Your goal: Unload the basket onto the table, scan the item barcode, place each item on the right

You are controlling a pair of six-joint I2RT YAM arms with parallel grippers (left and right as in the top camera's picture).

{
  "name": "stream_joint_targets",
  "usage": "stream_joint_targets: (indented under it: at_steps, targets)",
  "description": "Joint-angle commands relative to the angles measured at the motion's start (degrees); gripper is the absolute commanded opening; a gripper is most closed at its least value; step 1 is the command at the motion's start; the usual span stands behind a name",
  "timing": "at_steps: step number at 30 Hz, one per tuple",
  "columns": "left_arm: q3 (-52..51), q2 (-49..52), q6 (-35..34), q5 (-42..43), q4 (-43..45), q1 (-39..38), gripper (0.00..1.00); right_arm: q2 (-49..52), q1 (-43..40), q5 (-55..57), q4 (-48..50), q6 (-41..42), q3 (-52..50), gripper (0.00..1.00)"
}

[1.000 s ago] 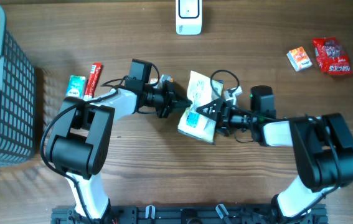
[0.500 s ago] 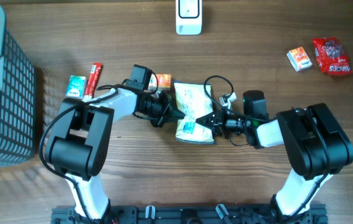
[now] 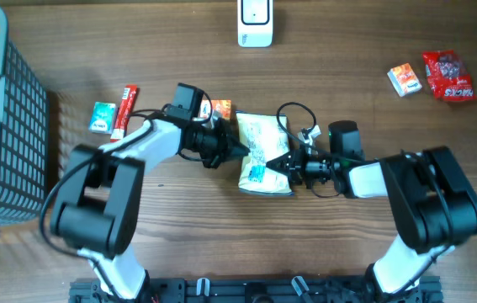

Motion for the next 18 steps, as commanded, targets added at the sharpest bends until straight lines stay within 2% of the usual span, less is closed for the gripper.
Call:
stream_joint_targets:
  at_steps: [1, 5, 10, 13, 18]
  targets:
    - [-0.33, -8.02, 2.71, -3.96, -1.44, 0.11, 0.04, -6.97, 0.13, 10.54, -12.09, -9.86, 3.8, 0.05]
    - [-0.33, -14.99, 2.91, -12.26, -5.66, 0.09, 0.04, -14.4, 0.13, 25.05, -31.3, -19.61, 10.97, 0.05]
    - [-0.33, -20.63, 2.91, -22.03, -10.38, 0.11, 0.04, -20.52, 0.37, 42.29, -46.99, -28.41, 20.24, 0.04]
    - [-0.33, -22.82, 2.91, -27.65, -12.81, 0.11, 0.04, -22.97, 1.36, 53.72, -51.36, -30.75, 25.2, 0.04]
    - [-0.33, -23.8, 2.89, -33.42, -15.87, 0.11, 0.04, -24.11, 4.98, 70.9, -49.64, -33.66, 27.91, 0.05]
